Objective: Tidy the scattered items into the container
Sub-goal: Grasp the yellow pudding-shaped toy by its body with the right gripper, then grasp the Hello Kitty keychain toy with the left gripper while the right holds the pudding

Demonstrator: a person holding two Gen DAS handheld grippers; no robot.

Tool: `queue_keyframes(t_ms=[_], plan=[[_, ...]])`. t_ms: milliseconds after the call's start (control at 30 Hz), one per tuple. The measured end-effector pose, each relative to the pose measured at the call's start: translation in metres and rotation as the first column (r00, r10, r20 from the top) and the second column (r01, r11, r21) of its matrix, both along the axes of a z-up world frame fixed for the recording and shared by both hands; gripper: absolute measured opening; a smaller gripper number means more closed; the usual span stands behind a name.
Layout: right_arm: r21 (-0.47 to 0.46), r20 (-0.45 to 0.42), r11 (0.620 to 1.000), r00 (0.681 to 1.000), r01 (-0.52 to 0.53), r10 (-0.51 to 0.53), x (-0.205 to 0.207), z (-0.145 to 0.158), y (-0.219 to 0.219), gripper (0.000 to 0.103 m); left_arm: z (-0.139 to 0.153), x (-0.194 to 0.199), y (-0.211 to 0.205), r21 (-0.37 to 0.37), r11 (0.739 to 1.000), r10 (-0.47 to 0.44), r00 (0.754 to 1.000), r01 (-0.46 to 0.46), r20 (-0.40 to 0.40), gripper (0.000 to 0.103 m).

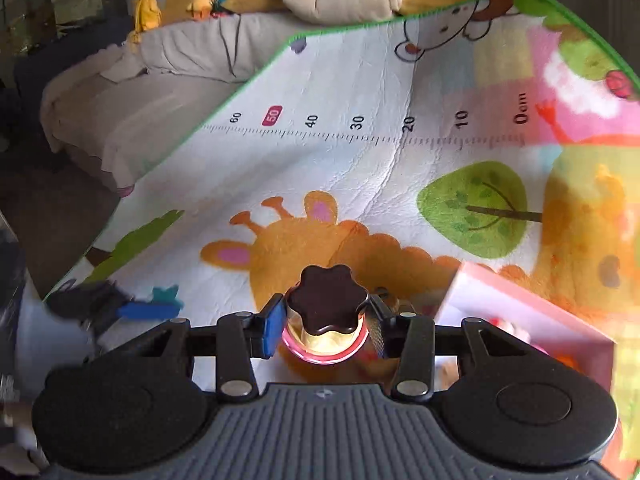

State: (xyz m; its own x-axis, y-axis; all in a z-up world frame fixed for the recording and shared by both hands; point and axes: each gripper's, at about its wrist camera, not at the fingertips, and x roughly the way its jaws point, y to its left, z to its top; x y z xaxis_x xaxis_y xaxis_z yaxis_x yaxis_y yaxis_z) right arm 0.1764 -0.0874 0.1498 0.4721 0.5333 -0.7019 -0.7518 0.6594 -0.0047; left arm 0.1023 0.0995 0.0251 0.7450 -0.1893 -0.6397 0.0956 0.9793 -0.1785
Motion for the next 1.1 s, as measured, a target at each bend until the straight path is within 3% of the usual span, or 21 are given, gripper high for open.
queue_keyframes(t_ms=[267,433,533,600,667,733,1033,1100], plan=[[0.034,-0.077,0.999,0.997,0.01,-0.008,-0.074,-0.04,-0.069,0.043,0.003,0.007,-0.023,0.05,0.999,0.005,1.0,-0.006,0.031,0.103],[-0.023,0.04,0.992,0.992,0.123,-0.123,-0.11,-0.084,-0.093,0.043,-0.006,0.036,-0.05,0.097,0.995,-0.042,0.996,0.035,0.076,0.103],[0.025,0.038,0.983,0.983,0.181,-0.182,-0.113,-0.099,-0.104,0.045,-0.01,0.063,-0.065,0.131,0.988,-0.09,0.991,0.076,0.1,0.103],[0.068,0.045,0.974,0.974,0.218,-0.221,-0.115,-0.103,-0.112,0.053,-0.014,0.08,-0.071,0.136,0.985,-0.114,0.989,0.102,0.089,0.103],[0.098,0.061,0.964,0.965,0.247,-0.254,-0.117,-0.107,-0.116,0.061,-0.016,0.091,-0.07,0.081,0.987,-0.147,0.986,0.141,0.08,0.103],[0.109,0.068,0.957,0.958,0.269,-0.277,-0.119,-0.114,-0.118,0.067,-0.019,0.098,-0.072,0.074,0.983,-0.171,0.983,0.166,0.071,0.103],[0.142,0.035,0.947,0.954,0.289,-0.296,-0.117,-0.117,-0.121,0.075,-0.033,0.116,-0.066,0.064,0.99,-0.13,0.991,0.127,0.04,0.103],[0.153,0.014,0.942,0.953,0.299,-0.304,-0.114,-0.118,-0.124,0.076,-0.033,0.118,-0.067,0.083,0.99,-0.12,0.992,0.117,0.03,0.095]])
